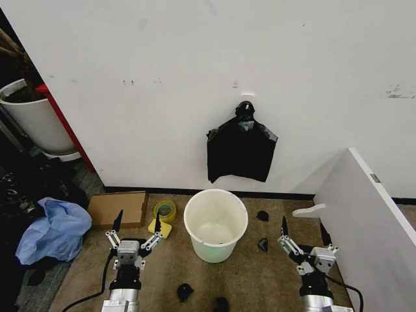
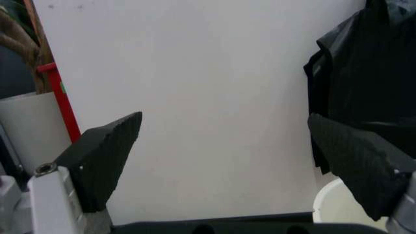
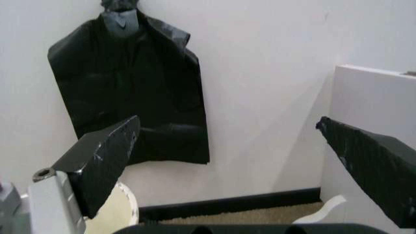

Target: Place the garbage bag over the trash bin.

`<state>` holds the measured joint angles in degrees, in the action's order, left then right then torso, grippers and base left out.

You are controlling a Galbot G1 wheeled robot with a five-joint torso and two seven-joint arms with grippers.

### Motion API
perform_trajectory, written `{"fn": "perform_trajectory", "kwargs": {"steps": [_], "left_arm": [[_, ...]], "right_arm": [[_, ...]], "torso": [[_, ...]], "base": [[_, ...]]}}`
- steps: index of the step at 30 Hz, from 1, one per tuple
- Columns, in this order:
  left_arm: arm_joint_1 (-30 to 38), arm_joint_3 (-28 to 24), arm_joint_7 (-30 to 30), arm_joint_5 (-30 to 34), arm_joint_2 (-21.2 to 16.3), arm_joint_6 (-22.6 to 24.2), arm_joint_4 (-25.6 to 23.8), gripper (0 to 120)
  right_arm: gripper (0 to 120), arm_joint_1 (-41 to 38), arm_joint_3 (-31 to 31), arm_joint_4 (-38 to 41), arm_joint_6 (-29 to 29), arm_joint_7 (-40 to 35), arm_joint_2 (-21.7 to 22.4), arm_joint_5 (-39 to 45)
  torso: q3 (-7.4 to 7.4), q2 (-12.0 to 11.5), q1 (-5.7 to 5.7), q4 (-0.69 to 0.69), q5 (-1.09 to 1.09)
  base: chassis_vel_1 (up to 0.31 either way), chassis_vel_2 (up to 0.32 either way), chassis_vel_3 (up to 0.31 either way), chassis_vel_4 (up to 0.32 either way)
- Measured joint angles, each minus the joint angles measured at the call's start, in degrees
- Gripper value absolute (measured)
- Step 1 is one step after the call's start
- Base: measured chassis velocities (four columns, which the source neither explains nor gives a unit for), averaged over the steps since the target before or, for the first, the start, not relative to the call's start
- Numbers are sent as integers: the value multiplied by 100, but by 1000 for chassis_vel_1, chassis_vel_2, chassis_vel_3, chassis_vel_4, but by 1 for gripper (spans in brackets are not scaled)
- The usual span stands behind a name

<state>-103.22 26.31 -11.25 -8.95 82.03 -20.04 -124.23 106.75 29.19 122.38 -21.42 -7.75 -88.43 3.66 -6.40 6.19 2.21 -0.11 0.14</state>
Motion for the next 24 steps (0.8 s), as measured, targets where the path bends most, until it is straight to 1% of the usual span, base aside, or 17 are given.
{"fn": "perform_trajectory", "kwargs": {"steps": [3,8,10,14,15,17,18,19,22,23,24], "left_arm": [[3,4,6,2,-17,2,1,100],[-64,69,1,10,-15,-38,-5,100],[-80,92,1,30,-48,-51,-20,100],[0,96,15,181,-261,-31,17,100],[0,96,15,181,-261,-31,17,100],[79,80,45,301,-400,-14,64,100],[98,79,60,339,-445,-14,77,100],[94,86,80,368,-481,-19,89,100],[25,149,102,411,-502,-67,91,100],[25,149,102,411,-502,-67,91,100],[12,169,109,411,-493,-84,91,100]], "right_arm": [[100,-42,-20,-33,43,1,39,90],[100,-397,-63,-119,337,79,186,487],[100,-638,-91,-174,511,194,299,923],[100,-1278,-71,-277,969,433,547,2311],[100,-1278,-71,-277,969,433,547,2311],[100,-1549,-21,-323,1248,469,658,2707],[100,-1655,-13,-349,1357,482,706,2811],[100,-1838,-31,-411,1497,497,781,2933],[100,-2386,-249,-636,1826,555,942,3407],[100,-2386,-249,-636,1826,555,942,3407],[100,-2553,-319,-707,1917,571,963,3617]], "torso": [[0,0,0,0,0],[0,0,0,0,0],[0,0,0,1,1],[0,0,0,1,1],[0,0,0,1,1],[0,0,1,1,1],[0,0,1,-2,0],[0,0,1,-3,-1],[-1,0,1,1,1],[-1,0,1,1,1],[-1,0,1,1,1]], "base": [[0,0,0,0],[0,0,0,0],[0,0,0,0],[0,0,0,0],[0,0,0,0],[0,0,0,0],[0,0,0,0],[0,0,0,0],[0,0,0,0],[0,0,0,0],[0,0,0,0]]}}
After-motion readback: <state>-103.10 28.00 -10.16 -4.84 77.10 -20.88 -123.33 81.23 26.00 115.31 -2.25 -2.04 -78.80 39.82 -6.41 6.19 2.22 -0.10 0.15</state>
